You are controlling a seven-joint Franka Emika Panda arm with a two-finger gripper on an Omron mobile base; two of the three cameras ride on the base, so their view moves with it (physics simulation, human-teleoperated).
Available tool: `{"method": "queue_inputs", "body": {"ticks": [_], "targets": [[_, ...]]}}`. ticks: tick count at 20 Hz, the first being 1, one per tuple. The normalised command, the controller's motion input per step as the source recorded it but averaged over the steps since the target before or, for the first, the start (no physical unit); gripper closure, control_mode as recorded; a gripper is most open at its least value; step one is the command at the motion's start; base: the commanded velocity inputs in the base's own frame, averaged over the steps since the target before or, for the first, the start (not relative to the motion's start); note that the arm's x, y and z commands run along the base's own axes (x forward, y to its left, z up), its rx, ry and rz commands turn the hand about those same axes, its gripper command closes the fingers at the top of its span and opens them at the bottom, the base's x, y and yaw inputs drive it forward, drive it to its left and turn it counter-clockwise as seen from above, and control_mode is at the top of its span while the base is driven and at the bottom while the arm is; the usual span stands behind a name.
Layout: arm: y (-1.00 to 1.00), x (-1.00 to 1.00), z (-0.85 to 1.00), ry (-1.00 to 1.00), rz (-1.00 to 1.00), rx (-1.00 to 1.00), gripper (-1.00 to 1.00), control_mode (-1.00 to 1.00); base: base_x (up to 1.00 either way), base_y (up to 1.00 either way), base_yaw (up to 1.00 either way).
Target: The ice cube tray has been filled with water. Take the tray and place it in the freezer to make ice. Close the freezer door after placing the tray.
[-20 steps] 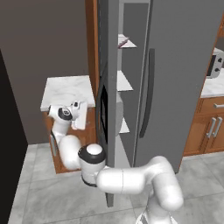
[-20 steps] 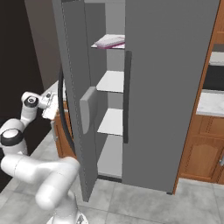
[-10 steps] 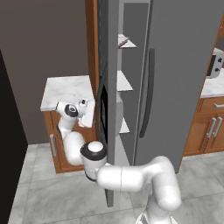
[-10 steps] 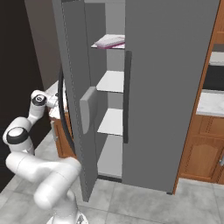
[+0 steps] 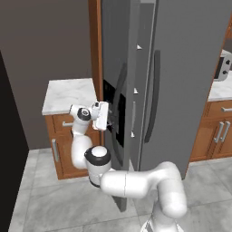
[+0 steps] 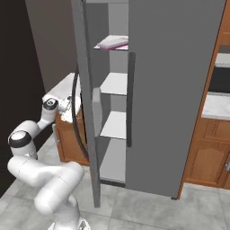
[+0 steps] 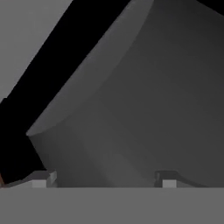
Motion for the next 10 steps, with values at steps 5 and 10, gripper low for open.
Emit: {"method": "queue_inputs", "body": {"ticks": [5, 10], "targets": [[-0.98, 0.00, -0.24, 0.03, 0.00, -0.06, -1.00, -1.00, 0.00, 0.00, 0.00], [-0.92, 0.03, -0.16, 0.00, 0.00, -0.04, -1.00, -1.00, 0.00, 0.00, 0.00]]}}
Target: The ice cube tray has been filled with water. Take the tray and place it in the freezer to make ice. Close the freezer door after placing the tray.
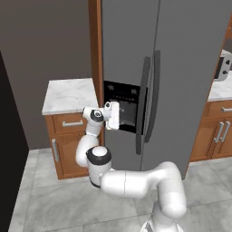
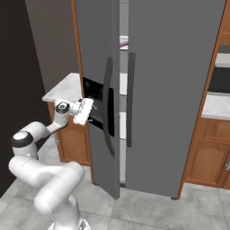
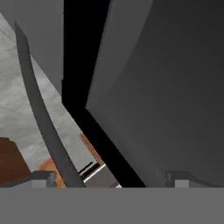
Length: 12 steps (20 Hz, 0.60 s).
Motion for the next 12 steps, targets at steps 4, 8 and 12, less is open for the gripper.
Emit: {"method": "queue_inputs", "body": {"ticks": [4, 8, 12], "targets": [[-0.86, 0.28, -0.03, 0.03, 0.02, 0.00, -1.00, -1.00, 0.00, 0.00, 0.00], [-0.72, 0.47, 0.00, 0.05, 0.11, 0.00, -1.00, -1.00, 0.00, 0.00, 0.00], [-0.64, 0.54, 0.00, 0.04, 0.22, 0.05, -1.00, -1.00, 0.00, 0.00, 0.00]]}}
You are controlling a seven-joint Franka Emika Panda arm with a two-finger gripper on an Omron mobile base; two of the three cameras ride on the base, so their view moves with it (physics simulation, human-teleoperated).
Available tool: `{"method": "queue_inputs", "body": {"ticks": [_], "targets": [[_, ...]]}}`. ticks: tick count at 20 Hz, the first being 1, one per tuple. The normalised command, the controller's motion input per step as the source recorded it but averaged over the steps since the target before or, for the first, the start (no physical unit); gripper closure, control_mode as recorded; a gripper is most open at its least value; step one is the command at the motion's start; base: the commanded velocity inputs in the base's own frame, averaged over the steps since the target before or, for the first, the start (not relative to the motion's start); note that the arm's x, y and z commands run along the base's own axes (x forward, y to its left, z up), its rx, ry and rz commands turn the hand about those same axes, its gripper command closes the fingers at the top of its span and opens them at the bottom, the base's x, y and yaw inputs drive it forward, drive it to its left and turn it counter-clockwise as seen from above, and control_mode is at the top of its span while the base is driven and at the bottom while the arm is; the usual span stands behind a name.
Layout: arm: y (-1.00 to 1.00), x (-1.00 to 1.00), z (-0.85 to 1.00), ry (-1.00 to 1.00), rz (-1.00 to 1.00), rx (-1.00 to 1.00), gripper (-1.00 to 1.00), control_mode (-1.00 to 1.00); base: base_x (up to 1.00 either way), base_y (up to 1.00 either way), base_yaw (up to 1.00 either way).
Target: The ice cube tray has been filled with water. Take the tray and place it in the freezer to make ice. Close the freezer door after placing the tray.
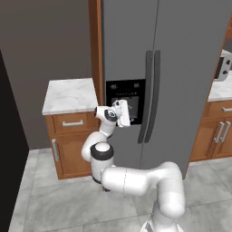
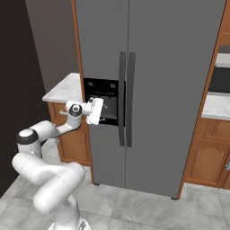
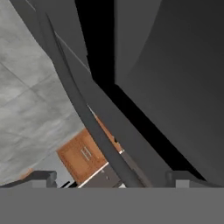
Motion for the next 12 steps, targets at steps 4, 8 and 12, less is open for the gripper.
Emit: {"method": "queue_inputs", "body": {"ticks": [4, 8, 12], "targets": [[-0.67, 0.63, 0.00, 0.10, 0.29, 0.09, -1.00, -1.00, 0.00, 0.00, 0.00], [-0.60, 0.65, 0.02, 0.17, 0.34, 0.11, -1.00, -1.00, 0.00, 0.00, 0.00], [-0.56, 0.60, 0.04, 0.19, 0.35, 0.14, -1.00, -1.00, 0.00, 0.00, 0.00]]}}
